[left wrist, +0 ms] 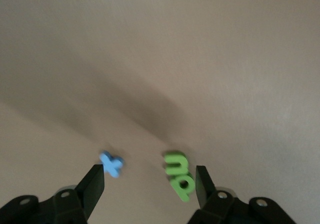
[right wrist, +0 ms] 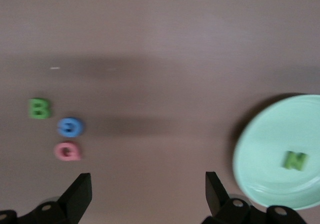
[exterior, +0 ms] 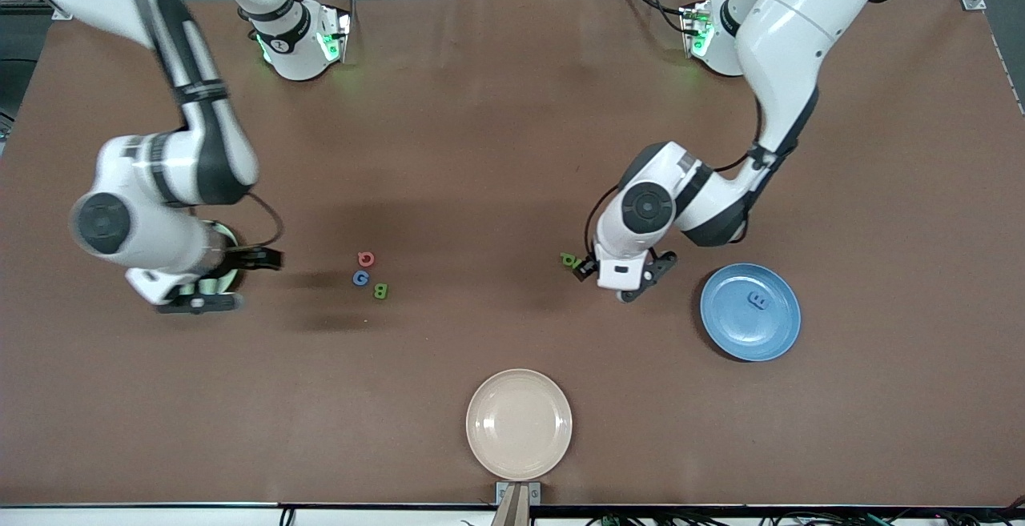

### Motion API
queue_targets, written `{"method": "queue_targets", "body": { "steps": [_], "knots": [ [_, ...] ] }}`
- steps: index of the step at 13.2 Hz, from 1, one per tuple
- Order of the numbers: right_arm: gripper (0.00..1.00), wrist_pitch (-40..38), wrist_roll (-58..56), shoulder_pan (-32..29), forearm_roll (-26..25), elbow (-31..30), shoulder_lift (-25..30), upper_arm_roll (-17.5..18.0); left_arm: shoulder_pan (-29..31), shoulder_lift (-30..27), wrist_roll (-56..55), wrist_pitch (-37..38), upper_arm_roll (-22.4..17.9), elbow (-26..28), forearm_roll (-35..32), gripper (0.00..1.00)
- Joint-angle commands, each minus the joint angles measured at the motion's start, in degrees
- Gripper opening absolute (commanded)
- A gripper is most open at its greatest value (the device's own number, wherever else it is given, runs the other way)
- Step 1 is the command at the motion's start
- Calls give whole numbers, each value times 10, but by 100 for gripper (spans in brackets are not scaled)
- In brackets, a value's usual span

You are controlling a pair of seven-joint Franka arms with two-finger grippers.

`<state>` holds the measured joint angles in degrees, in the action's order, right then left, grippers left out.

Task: Sort upper and lower case letters into plates
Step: 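Grasp the green B with the right gripper while the left gripper grasps the n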

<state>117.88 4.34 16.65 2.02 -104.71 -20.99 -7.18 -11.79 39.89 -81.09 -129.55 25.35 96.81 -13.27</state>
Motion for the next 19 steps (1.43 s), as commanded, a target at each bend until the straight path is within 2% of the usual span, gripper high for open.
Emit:
{"method": "queue_targets", "body": {
  "steps": [1,5,8,11,13,15,17,19],
  "knots": [
    [100,26,21,76,0,32,-52,-7,-13,23,-18,-4,-13,-20,-11,74],
    [100,114,21,124,2,32,-105,-7,-31,45,-45,-45,-23,-21,-11,68],
    [99,142,29,126,4,35,-132,-6,-36,56,-53,-47,-27,-31,-11,67],
    [96,184,54,124,4,38,-160,-6,-39,64,-53,-58,-30,-31,-11,59],
    [85,199,54,124,10,46,-178,-6,-39,68,-53,-59,-30,-34,-11,46],
    [77,198,54,124,13,48,-179,-6,-39,70,-46,-59,-30,-42,-12,19],
    [73,198,73,127,15,48,-186,-6,-39,70,-43,-59,-33,-46,-17,0],
    [69,198,85,133,16,47,-189,-6,-32,64,-48,-55,-35,-69,-60,0]
  ]
}}
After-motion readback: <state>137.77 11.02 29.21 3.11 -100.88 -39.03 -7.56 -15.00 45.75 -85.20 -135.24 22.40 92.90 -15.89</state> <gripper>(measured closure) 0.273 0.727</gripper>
